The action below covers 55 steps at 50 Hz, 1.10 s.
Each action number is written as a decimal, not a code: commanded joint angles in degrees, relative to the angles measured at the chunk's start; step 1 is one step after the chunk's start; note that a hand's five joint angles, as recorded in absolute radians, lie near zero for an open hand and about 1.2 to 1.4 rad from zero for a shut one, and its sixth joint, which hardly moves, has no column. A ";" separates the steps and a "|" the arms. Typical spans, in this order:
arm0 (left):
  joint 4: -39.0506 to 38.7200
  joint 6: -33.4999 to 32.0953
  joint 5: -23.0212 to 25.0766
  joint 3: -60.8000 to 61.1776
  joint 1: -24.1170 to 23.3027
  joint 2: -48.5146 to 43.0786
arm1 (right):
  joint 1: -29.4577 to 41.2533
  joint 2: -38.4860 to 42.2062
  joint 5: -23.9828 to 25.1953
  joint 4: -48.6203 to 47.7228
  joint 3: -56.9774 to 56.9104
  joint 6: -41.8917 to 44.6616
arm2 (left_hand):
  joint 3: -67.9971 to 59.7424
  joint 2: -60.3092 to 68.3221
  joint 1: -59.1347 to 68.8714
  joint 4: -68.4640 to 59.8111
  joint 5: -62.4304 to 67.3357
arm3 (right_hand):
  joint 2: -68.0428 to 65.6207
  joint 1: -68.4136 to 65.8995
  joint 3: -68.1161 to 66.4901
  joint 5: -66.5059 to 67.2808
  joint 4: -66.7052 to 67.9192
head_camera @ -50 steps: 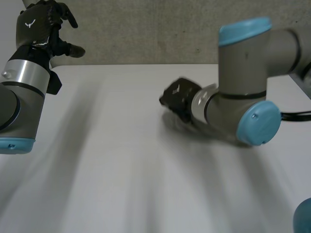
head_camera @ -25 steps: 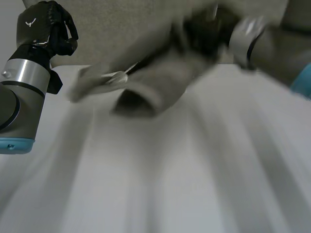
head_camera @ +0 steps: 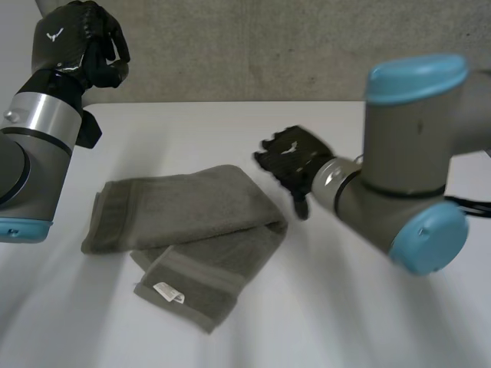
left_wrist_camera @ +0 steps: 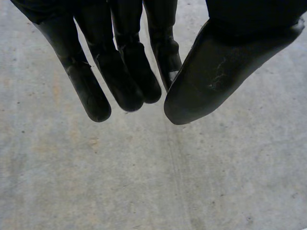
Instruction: Fold the towel.
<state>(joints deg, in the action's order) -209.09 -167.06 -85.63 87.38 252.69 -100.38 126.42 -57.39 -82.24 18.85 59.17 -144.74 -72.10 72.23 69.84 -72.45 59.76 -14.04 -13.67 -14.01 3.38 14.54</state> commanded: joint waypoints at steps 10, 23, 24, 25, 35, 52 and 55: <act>-0.09 0.06 1.34 0.07 -0.01 0.36 | 10.69 7.90 10.25 -5.32 4.29 -13.46 | -7.90 7.77 10.16 -7.55 10.24 | -3.26 -3.62 -3.28 3.91 2.75; -0.18 0.06 1.08 0.07 0.52 0.36 | 11.84 10.46 10.78 -1.98 4.73 -12.49 | -7.90 7.77 10.16 -7.55 10.24 | -17.38 -17.75 -17.40 18.03 16.88; -0.18 -0.02 1.08 0.16 0.52 0.36 | 11.84 10.46 10.78 -1.98 4.73 -12.49 | -7.90 7.77 10.16 -7.55 10.24 | -17.41 -17.78 -17.43 18.06 16.91; -0.18 -0.02 1.08 0.16 0.52 0.36 | 11.84 10.81 10.78 -1.89 4.73 -12.49 | -7.90 7.77 10.16 -7.55 10.24 | -21.57 -21.94 -21.60 22.23 21.07; -0.18 -0.02 1.08 0.25 0.43 0.36 | 11.75 11.16 10.87 -1.89 4.12 -12.41 | -7.90 7.77 10.16 -7.55 10.24 | -54.92 -55.29 -54.95 55.57 54.42; -0.26 -0.02 1.08 0.25 0.43 0.36 | 11.40 9.50 9.55 -2.33 5.34 -9.86 | -7.90 7.77 10.16 -7.55 10.24 | 0.25 -0.12 0.22 0.40 -0.75; -0.26 -0.02 1.08 0.34 0.43 0.36 | 11.31 9.23 9.99 -2.68 5.96 -9.86 | -7.90 7.77 10.16 -7.55 10.24 | 0.08 -0.28 0.06 0.57 -0.59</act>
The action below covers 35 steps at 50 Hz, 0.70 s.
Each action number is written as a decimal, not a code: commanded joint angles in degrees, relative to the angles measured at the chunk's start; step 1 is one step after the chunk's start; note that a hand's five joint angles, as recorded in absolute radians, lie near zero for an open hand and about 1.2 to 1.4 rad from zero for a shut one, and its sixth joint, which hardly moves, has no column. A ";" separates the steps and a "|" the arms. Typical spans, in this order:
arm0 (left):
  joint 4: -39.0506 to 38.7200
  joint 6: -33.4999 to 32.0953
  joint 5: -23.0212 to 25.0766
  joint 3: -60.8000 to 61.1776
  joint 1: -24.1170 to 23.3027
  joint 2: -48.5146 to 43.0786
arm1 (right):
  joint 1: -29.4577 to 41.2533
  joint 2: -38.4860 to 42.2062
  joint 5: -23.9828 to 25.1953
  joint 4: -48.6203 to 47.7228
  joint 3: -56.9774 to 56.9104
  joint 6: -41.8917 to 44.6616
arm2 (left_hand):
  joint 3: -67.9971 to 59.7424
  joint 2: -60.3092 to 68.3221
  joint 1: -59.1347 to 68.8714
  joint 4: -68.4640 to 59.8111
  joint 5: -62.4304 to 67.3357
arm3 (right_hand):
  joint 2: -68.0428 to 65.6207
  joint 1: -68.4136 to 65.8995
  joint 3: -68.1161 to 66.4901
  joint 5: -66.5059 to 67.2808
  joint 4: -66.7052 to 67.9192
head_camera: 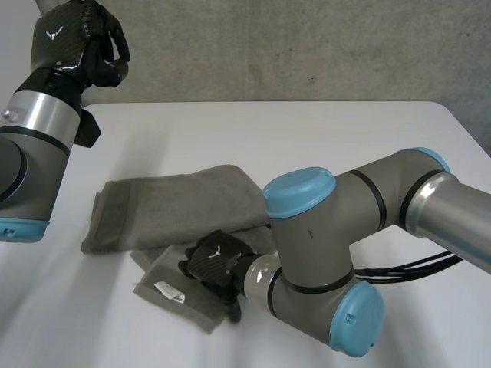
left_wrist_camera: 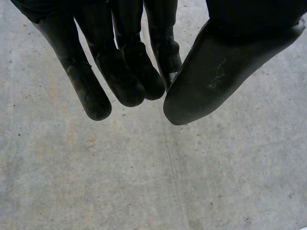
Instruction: Fold the towel.
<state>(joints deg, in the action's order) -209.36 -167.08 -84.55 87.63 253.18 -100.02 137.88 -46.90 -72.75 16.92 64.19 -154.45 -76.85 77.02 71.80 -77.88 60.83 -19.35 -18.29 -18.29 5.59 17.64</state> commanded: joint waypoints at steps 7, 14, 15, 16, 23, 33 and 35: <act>-0.08 0.00 0.00 0.08 -0.05 0.00 | -0.16 -0.12 0.41 -2.51 1.38 -0.15 | -3.15 2.98 8.20 -2.12 9.17 | 2.87 1.82 1.82 0.88 -1.16; -0.17 0.00 0.00 0.08 -0.05 0.00 | -0.25 1.46 0.24 -3.74 1.38 -0.15 | -3.15 2.98 8.20 -2.12 9.17 | -2.00 -3.06 -3.06 5.76 3.72; -0.17 0.00 0.00 0.08 -0.05 0.00 | -0.16 1.72 -0.11 -4.09 1.38 -0.15 | -3.15 2.98 8.20 -2.12 9.17 | -4.34 -5.39 -5.39 8.09 6.05; -0.17 0.00 0.00 0.08 -0.05 0.00 | -0.16 1.98 -0.46 -4.35 1.38 -0.15 | -3.15 2.98 8.20 -2.12 9.17 | -6.69 -7.75 -7.75 10.45 8.40; -0.26 0.00 0.00 0.17 -0.05 0.00 | -0.16 2.42 -1.52 -6.10 1.46 -0.15 | -3.15 2.98 8.20 -2.12 9.17 | -25.66 -26.72 -26.72 29.42 27.38; -0.26 0.00 0.00 0.26 -0.05 0.00 | -0.69 -0.39 -1.96 -8.57 0.50 -0.94 | -3.15 2.98 8.20 -2.12 9.17 | -60.65 -61.71 -61.71 64.41 62.36; -0.26 0.00 0.00 0.26 -0.05 0.00 | -1.73 -3.45 -2.31 -8.66 -1.16 -0.94 | -3.15 2.98 8.20 -2.12 9.17 | -60.65 -61.71 -61.71 64.41 62.36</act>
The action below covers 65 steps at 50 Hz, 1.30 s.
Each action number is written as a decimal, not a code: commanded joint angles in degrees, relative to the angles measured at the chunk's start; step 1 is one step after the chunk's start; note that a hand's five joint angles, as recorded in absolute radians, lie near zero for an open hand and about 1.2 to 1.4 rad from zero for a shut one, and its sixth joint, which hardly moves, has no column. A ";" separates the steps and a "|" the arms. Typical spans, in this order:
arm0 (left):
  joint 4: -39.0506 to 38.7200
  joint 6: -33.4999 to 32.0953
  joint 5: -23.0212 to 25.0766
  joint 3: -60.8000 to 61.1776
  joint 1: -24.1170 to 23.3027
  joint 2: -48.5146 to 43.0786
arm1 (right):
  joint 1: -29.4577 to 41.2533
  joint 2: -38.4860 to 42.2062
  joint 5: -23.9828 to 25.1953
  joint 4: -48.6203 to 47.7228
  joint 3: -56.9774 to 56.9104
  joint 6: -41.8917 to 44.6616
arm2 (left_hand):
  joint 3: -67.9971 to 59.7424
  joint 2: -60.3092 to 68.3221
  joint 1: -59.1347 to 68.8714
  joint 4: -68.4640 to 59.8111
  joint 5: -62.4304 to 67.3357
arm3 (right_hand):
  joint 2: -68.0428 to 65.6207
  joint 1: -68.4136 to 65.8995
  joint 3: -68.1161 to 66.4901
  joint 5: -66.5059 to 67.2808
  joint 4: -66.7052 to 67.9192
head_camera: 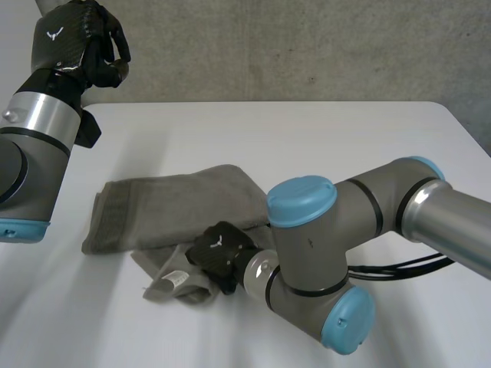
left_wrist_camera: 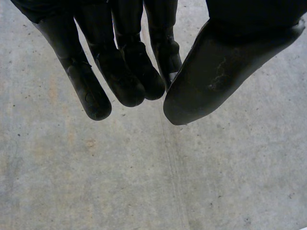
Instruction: Fold the towel.
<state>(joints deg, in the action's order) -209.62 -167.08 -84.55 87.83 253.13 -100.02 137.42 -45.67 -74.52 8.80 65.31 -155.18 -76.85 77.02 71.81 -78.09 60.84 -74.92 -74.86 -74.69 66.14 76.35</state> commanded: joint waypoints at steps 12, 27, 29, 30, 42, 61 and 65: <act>-0.17 0.00 -0.17 0.06 0.70 0.18 | -10.15 -21.21 -6.95 -0.45 -31.38 -8.30 | -3.15 2.98 8.19 -1.91 9.16 | -5.08 -5.14 -5.31 3.86 3.65; -0.17 -0.09 -2.46 -0.03 0.70 0.62 | -21.31 -17.43 -7.83 12.03 -33.32 -10.85 | -3.15 2.98 8.19 -1.91 9.16 | 63.65 63.59 63.42 -64.88 -65.08; -0.17 0.00 -2.46 -0.03 0.70 0.62 | -19.22 -10.61 -8.53 21.22 -30.60 3.05 | -3.15 2.98 8.19 -1.91 9.16 | 64.92 64.86 64.69 -66.14 -66.35; -0.17 -0.09 -2.46 -0.03 0.79 0.62 | -19.20 -10.58 -8.53 21.26 -30.59 3.12 | -3.15 2.98 8.19 -1.91 9.16 | 64.92 64.86 64.69 -66.14 -66.35; -0.17 0.00 -2.37 -0.03 0.79 0.53 | -17.01 -10.40 -13.46 13.53 -12.66 6.03 | -3.15 2.98 8.19 -1.91 9.16 | 64.92 64.86 64.69 -66.14 -66.35; -0.17 0.00 -2.37 0.24 0.79 0.35 | -16.21 -4.69 -8.62 1.75 3.86 5.15 | -3.15 2.98 8.19 -1.91 9.16 | 64.92 64.86 64.69 -66.14 -66.35; -0.17 -0.09 -2.28 0.24 0.79 0.35 | -15.95 -3.99 -8.01 1.75 2.29 5.23 | -3.15 2.98 8.19 -1.91 9.16 | 38.44 38.38 38.21 -39.66 -39.87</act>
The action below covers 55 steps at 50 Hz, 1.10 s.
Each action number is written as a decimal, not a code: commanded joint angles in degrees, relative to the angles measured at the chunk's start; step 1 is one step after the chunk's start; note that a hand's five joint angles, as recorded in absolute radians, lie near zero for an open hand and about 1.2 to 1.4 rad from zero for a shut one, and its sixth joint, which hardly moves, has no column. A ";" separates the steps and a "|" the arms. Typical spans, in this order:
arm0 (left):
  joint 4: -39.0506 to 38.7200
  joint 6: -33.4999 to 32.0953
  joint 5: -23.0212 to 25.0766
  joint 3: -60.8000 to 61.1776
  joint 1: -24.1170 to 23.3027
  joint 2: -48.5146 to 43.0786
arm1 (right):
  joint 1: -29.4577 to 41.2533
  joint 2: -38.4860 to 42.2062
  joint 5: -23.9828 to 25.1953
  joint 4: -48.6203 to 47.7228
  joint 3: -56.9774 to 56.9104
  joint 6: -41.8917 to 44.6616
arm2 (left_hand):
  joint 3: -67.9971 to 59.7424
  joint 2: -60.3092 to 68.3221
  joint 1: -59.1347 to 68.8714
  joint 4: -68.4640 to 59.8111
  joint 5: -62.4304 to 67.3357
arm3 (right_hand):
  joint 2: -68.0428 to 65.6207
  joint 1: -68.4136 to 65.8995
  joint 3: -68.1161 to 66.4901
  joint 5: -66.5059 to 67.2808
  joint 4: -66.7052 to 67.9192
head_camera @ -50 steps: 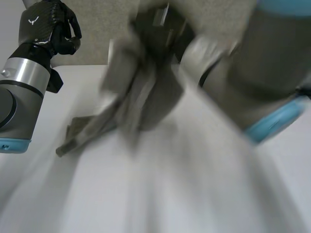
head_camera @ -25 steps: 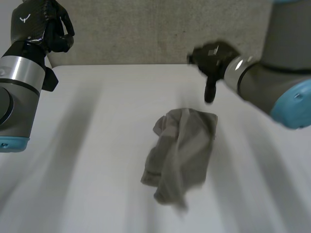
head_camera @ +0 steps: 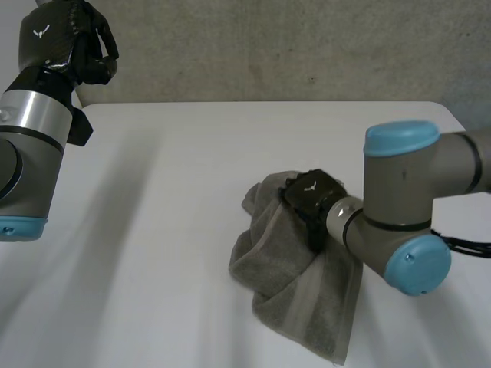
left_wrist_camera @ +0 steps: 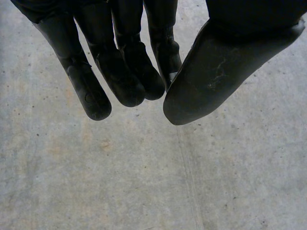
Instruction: Fold the towel.
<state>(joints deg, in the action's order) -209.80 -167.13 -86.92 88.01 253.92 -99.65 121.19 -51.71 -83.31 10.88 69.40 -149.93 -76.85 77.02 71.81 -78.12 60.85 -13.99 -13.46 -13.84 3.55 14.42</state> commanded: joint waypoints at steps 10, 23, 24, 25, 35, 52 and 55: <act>0.00 0.05 0.00 0.06 0.00 -0.02 | 1.15 -4.07 3.95 1.95 -15.57 -1.14 | -3.15 2.98 8.19 -1.88 9.15 | -66.01 -66.54 -66.16 66.45 65.58; 0.00 -0.04 0.00 0.06 0.00 0.16 | -4.03 -15.87 1.75 2.75 -49.09 -29.98 | -3.15 2.98 8.19 -1.88 9.15 | -66.01 -66.54 -66.16 66.45 65.58; 0.00 -0.04 0.00 0.06 0.00 0.16 | -6.21 -16.31 1.23 2.75 -48.83 -32.07 | -3.15 2.98 8.19 -1.88 9.15 | -66.01 -66.54 -66.16 66.45 65.58; 0.00 -0.04 0.00 0.06 0.00 0.16 | -7.88 -16.75 0.79 3.35 -48.57 -32.87 | -3.15 2.98 8.19 -1.88 9.15 | -66.01 -66.54 -66.16 66.45 65.58; 0.00 -0.04 -0.09 0.06 -0.09 0.25 | -9.14 -7.46 2.19 16.51 -36.37 -15.80 | -3.15 2.98 8.19 -1.88 9.15 | -66.01 -66.54 -66.16 66.45 65.58; 0.09 -0.04 -0.09 0.15 -0.09 0.25 | -1.41 -3.11 1.92 23.85 -29.11 10.55 | -3.15 2.98 8.19 -1.88 9.15 | -66.01 -66.54 -66.16 66.45 65.58; 0.09 -0.04 -0.09 0.15 -0.09 0.25 | 0.10 -5.41 2.37 21.91 -33.54 8.26 | -3.15 2.98 8.19 -1.88 9.15 | -66.01 -66.54 -66.16 66.45 65.58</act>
<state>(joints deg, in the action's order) -209.70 -167.17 -87.01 88.13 253.83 -99.40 117.91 -51.04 -81.91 37.63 45.61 -137.01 -76.89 77.02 71.81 -78.12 60.85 -75.19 -76.04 -76.33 66.09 76.43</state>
